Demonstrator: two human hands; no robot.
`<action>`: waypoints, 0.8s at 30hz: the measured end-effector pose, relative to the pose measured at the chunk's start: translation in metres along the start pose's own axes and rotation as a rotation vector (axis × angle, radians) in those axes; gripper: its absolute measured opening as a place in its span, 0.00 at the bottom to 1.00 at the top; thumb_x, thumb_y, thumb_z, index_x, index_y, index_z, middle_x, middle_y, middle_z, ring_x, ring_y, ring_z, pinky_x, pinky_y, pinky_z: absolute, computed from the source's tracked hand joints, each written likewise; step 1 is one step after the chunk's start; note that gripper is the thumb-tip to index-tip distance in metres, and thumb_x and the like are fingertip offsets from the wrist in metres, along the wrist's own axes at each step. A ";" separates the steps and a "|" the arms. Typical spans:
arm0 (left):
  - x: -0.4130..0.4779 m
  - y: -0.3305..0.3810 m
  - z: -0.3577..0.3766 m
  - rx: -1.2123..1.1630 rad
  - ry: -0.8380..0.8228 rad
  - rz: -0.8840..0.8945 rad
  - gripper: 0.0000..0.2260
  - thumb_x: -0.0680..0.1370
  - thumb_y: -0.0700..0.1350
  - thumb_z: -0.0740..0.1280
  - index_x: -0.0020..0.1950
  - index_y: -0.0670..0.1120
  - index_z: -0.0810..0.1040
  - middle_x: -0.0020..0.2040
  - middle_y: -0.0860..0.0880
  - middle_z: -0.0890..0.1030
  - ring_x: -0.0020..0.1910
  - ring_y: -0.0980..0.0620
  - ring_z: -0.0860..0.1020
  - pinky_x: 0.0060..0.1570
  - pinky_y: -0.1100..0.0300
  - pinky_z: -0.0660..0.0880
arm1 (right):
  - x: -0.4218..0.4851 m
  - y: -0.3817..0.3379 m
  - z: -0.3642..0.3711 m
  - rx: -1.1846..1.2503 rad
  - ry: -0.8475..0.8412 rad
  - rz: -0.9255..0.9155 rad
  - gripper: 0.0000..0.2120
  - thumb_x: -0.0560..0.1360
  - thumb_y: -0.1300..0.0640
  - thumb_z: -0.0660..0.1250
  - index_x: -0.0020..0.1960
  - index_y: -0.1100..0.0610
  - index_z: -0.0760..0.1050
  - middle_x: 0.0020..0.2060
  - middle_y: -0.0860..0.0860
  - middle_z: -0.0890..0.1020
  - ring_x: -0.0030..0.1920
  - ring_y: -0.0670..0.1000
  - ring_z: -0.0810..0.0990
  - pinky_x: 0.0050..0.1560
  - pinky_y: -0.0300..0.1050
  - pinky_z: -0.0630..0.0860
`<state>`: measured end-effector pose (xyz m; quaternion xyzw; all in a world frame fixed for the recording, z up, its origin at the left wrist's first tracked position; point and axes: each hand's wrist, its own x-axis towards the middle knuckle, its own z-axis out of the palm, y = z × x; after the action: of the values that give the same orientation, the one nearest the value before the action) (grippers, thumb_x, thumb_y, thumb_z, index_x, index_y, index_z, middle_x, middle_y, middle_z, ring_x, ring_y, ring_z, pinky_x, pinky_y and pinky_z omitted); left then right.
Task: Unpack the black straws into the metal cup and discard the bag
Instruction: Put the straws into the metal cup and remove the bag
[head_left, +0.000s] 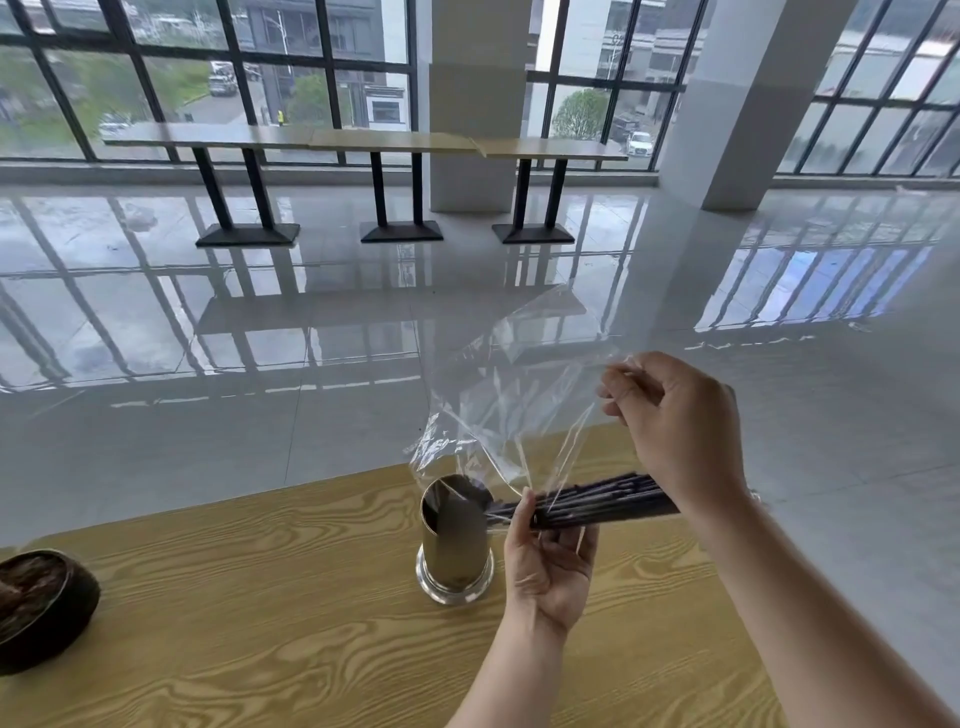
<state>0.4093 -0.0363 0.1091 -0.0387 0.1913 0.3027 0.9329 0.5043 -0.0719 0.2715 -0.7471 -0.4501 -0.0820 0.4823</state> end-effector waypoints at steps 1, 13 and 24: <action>0.001 0.002 0.000 -0.004 0.000 0.007 0.09 0.72 0.47 0.74 0.43 0.41 0.84 0.44 0.42 0.87 0.37 0.46 0.86 0.45 0.51 0.83 | 0.002 -0.003 0.002 -0.012 -0.007 -0.014 0.10 0.78 0.48 0.69 0.51 0.54 0.83 0.37 0.45 0.87 0.37 0.43 0.86 0.44 0.54 0.84; 0.006 0.021 0.002 -0.054 0.023 0.029 0.10 0.74 0.48 0.72 0.40 0.41 0.85 0.41 0.43 0.87 0.37 0.48 0.86 0.41 0.53 0.83 | -0.003 -0.001 -0.017 -0.120 -0.290 0.084 0.34 0.69 0.30 0.63 0.68 0.49 0.74 0.47 0.40 0.83 0.48 0.44 0.83 0.49 0.45 0.77; 0.003 0.024 0.007 -0.115 -0.005 0.053 0.14 0.73 0.50 0.73 0.50 0.40 0.82 0.45 0.39 0.86 0.41 0.43 0.86 0.45 0.49 0.84 | -0.022 0.009 -0.006 -0.092 -0.193 -0.016 0.11 0.79 0.49 0.68 0.53 0.53 0.85 0.38 0.44 0.85 0.42 0.44 0.84 0.40 0.28 0.73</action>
<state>0.4002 -0.0132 0.1158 -0.0865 0.1720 0.3380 0.9212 0.5001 -0.0911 0.2560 -0.7693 -0.4961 -0.0339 0.4012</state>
